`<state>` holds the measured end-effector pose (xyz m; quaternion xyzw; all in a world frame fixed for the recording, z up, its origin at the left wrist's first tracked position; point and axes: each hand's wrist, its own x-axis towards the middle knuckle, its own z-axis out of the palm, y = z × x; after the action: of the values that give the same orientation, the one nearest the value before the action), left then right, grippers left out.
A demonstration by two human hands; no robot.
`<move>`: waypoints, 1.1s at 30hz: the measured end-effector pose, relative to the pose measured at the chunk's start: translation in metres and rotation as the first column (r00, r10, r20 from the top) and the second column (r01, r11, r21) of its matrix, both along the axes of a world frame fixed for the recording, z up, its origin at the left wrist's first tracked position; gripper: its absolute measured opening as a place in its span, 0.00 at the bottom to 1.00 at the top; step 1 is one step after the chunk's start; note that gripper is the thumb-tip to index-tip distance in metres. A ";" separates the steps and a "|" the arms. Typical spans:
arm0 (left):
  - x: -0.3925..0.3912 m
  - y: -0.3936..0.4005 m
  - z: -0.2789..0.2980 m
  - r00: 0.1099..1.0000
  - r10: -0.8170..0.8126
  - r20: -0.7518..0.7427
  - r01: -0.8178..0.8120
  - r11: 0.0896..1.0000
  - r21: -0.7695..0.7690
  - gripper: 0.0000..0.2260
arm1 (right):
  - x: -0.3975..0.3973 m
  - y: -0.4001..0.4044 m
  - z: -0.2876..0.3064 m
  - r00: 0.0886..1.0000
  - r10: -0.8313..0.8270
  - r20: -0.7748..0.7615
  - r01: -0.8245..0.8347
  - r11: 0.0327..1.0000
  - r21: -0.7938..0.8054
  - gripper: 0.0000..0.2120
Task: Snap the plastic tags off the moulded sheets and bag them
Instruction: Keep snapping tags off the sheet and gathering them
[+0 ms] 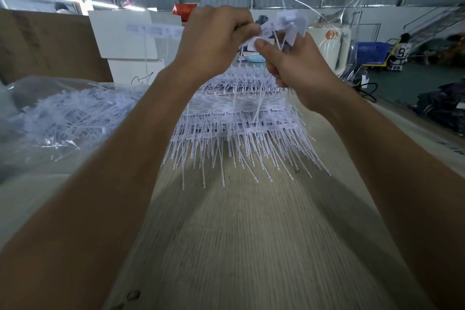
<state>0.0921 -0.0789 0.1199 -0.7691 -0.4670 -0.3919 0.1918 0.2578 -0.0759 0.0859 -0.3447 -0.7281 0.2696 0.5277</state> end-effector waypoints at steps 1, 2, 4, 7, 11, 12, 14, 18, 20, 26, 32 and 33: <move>0.001 0.000 0.001 1.000 -0.001 0.027 0.002 1.000 -0.027 0.14 | 0.000 0.000 0.000 1.000 -0.004 -0.004 0.004 1.000 0.028 0.08; 0.002 0.000 0.001 0.998 -0.012 0.067 0.016 0.998 -0.062 0.14 | 0.001 0.000 0.001 1.000 -0.018 0.007 0.017 0.998 0.068 0.08; 0.002 0.000 0.001 0.984 -0.070 0.161 0.090 0.989 -0.121 0.16 | 0.000 -0.002 0.001 0.996 -0.066 0.064 0.054 0.984 0.168 0.08; -0.002 -0.002 0.000 0.941 -0.132 0.312 0.193 0.966 -0.171 0.19 | -0.002 -0.003 0.000 0.981 -0.142 0.129 0.098 0.948 0.302 0.04; -0.008 -0.003 0.001 0.882 -0.155 0.445 0.282 0.931 -0.233 0.20 | -0.002 0.002 -0.002 0.882 -0.377 0.282 0.191 0.834 0.518 0.09; -0.009 -0.003 0.001 0.860 -0.160 0.485 0.313 0.915 -0.253 0.21 | -0.001 0.002 -0.003 0.860 -0.411 0.301 0.194 0.810 0.553 0.09; -0.011 -0.001 0.002 0.796 -0.134 0.590 0.375 0.875 -0.307 0.20 | -0.001 0.001 -0.006 0.822 -0.465 0.329 0.183 0.763 0.621 0.14; -0.011 0.002 0.003 0.720 -0.139 0.680 0.462 0.826 -0.321 0.14 | -0.004 0.001 -0.007 0.781 -0.513 0.356 0.209 0.752 0.624 0.19; -0.008 0.001 0.003 0.734 -0.174 0.656 0.458 0.840 -0.290 0.15 | -0.007 -0.001 -0.008 0.817 -0.452 0.359 0.221 0.820 0.529 0.19; -0.001 -0.002 0.004 0.754 -0.197 0.626 0.419 0.879 -0.228 0.08 | -0.014 -0.009 -0.005 0.976 -0.183 0.116 0.145 0.949 0.279 0.11; 0.011 -0.001 0.007 0.929 -0.075 0.361 0.148 0.973 -0.178 0.04 | -0.024 -0.003 0.002 0.953 -0.295 0.074 0.276 0.940 0.198 0.09; 0.012 -0.002 0.008 0.947 -0.049 0.318 0.103 0.983 -0.153 0.04 | -0.024 -0.002 0.004 0.950 -0.307 0.053 0.292 0.937 0.190 0.08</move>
<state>0.1039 -0.0807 0.1281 -0.7282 -0.4927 -0.4751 0.0347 0.2336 -0.0777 0.0901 -0.4133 -0.7094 0.1049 0.5613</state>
